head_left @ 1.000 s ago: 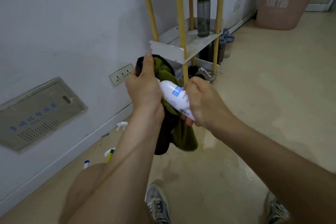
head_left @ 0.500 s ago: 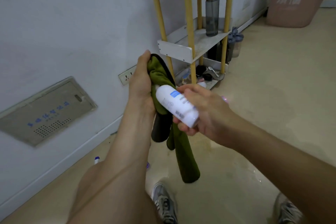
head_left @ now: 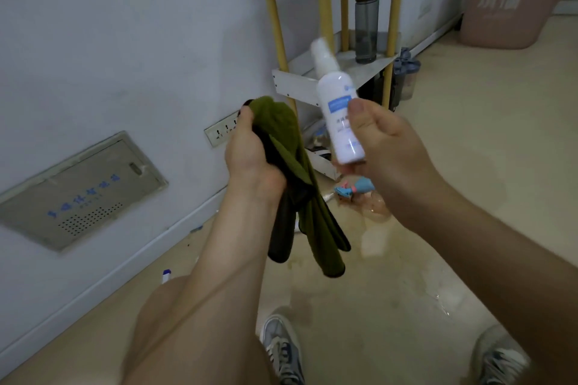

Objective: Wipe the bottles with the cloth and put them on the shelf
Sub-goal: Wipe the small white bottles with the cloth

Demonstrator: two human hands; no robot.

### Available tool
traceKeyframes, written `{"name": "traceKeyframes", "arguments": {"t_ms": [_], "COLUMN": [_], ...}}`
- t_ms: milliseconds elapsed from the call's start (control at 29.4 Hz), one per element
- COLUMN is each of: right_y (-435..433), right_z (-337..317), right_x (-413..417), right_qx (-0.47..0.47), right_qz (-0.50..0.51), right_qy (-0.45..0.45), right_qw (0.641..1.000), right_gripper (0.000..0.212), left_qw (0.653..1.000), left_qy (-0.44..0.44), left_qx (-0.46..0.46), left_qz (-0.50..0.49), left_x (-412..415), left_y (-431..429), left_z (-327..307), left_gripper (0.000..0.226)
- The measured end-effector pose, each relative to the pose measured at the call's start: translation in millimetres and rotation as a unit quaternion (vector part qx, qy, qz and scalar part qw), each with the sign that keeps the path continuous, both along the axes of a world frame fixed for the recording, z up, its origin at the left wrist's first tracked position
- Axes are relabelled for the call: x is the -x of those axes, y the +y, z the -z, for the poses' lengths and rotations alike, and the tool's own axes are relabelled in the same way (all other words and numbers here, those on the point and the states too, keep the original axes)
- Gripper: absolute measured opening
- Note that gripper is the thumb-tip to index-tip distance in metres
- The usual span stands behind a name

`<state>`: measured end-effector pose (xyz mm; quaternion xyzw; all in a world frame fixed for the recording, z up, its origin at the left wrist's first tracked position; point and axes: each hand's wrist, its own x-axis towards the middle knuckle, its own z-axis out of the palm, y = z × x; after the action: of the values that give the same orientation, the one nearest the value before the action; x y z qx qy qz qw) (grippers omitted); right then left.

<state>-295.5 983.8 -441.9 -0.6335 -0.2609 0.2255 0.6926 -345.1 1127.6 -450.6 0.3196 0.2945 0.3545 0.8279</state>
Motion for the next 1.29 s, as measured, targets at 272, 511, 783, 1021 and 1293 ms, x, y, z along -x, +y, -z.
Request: {"name": "traceKeyframes", "arguments": {"t_ms": [272,511,783,1021,1293], "right_y": [24.3,22.5,-1.2,2.9,8.0], "right_z": [24.6,17.8,10.6,36.4,30.6], "right_x": [-8.6,-1.6,-29.6,-28.6,-15.4], "right_qx": [-0.04,-0.087,0.114,0.11,-0.048], "right_qz": [0.053,-0.072,0.07,-0.117,-0.05], "right_qy": [0.075,0.324,-0.066,0.146,0.293], "right_qw": [0.995,0.939,0.989,0.976,0.954], "right_gripper": [0.028,0.053,0.043,0.048,0.043], "left_qw": [0.925,0.73,0.826,0.865,0.608], "left_qy": [0.114,0.334,0.248,0.23,0.389], "left_qx": [-0.334,-0.595,-0.504,-0.446,-0.692], "left_qz": [0.143,0.042,0.037,0.0,-0.023], "left_x": [7.4,3.8,6.3,6.6,-3.3], "left_y": [-48.4,-28.9,-37.5,-34.7,-49.3], "left_z": [-0.6,19.8,16.6,9.2,37.3], "left_gripper": [0.028,0.058,0.042,0.034,0.038]}}
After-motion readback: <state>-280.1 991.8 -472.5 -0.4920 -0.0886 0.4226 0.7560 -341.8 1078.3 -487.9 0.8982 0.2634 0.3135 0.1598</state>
